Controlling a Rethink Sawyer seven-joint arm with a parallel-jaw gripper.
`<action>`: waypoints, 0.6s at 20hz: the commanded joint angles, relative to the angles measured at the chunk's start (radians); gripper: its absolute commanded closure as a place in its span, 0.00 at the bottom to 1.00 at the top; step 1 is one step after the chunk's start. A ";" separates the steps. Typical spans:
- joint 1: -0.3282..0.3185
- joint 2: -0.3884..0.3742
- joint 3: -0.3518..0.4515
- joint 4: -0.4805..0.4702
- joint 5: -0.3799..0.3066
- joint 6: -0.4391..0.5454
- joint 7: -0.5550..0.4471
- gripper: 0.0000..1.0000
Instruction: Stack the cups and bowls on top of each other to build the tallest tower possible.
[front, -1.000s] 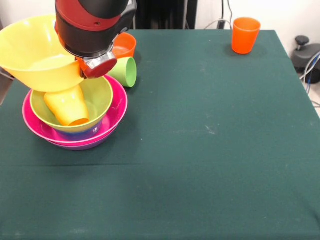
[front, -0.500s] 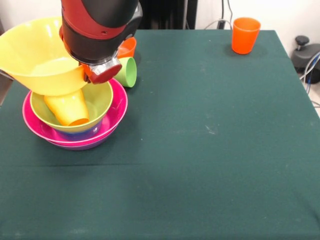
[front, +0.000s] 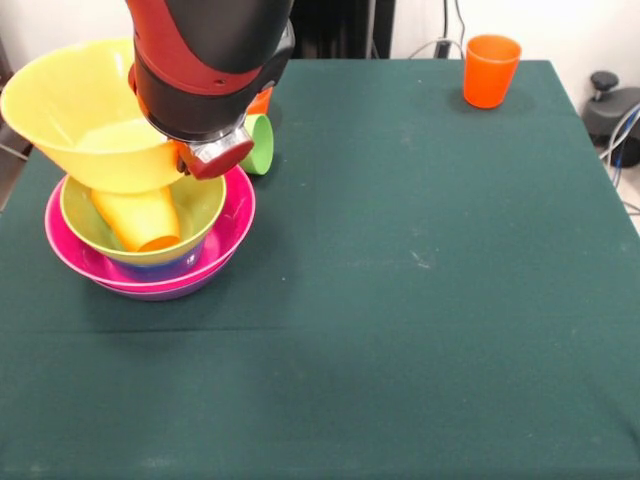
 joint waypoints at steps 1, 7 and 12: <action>0.021 0.015 0.045 -0.049 0.029 0.085 0.221 1.00; 0.023 0.037 0.031 -0.067 0.040 0.077 0.227 1.00; 0.025 0.039 0.024 -0.063 0.053 0.072 0.226 1.00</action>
